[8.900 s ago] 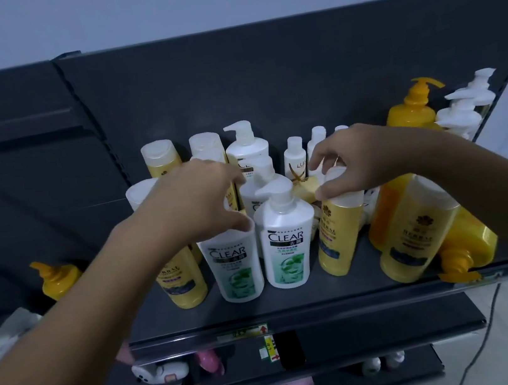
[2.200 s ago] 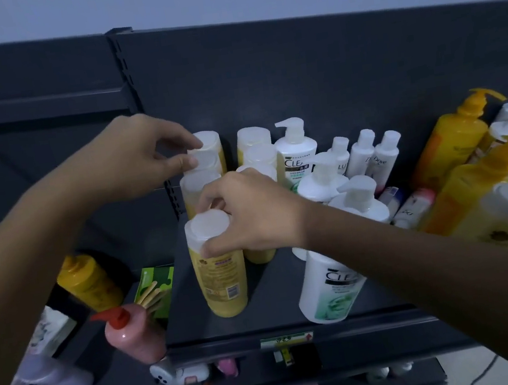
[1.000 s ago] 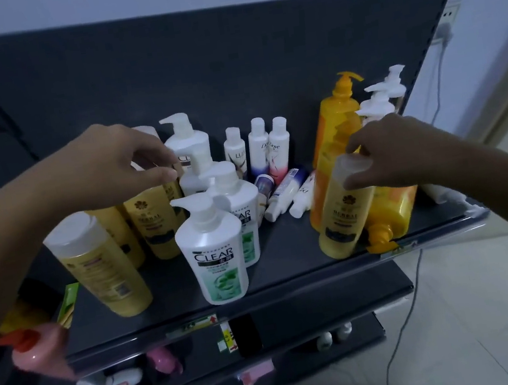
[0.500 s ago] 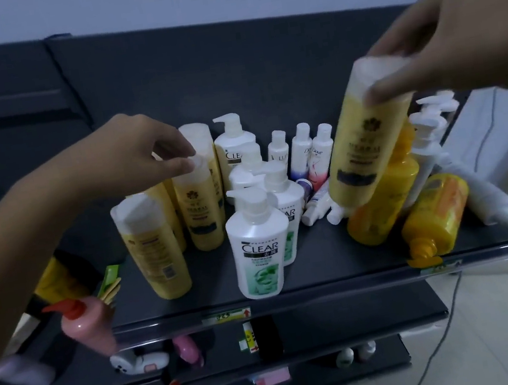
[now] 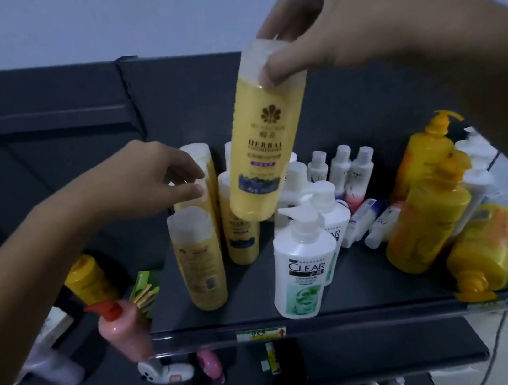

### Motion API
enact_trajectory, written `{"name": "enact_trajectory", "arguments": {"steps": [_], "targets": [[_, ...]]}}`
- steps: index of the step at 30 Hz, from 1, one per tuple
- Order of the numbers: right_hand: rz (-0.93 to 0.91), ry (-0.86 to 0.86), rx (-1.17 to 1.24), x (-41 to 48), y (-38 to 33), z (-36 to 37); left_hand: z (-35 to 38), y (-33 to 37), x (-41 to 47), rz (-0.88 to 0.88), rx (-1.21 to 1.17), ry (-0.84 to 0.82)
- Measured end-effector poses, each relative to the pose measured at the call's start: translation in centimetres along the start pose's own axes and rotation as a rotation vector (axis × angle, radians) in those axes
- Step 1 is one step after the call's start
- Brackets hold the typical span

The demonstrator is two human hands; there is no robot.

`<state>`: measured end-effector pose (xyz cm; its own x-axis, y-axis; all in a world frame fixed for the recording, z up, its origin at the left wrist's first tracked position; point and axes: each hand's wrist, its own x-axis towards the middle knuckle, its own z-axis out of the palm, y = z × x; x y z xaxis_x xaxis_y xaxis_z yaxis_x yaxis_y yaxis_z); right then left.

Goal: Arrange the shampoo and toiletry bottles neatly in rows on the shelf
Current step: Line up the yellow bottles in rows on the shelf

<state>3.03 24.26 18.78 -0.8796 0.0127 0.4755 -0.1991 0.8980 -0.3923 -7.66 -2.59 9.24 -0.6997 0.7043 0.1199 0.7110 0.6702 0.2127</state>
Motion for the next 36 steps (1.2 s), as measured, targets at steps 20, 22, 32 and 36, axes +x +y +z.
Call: {"name": "enact_trajectory", "arguments": {"steps": [20, 22, 32, 36], "targets": [[0.112, -0.369, -0.110, -3.0, 1.3, 15.0, 3.9, 1.1, -0.3, -0.195, 0.224, -0.147], [0.127, -0.370, -0.110, -3.1, 2.0, 15.5, 4.0, 0.9, -0.1, -0.194, 0.235, -0.149], [0.133, -0.509, -0.013, -2.7, 3.1, 13.9, 3.0, 1.5, 0.8, -0.171, 0.444, -0.166], [0.136, -0.407, 0.004, -2.8, 4.9, 8.9, 1.4, 3.9, 1.7, -0.072, 0.426, -0.008]]}}
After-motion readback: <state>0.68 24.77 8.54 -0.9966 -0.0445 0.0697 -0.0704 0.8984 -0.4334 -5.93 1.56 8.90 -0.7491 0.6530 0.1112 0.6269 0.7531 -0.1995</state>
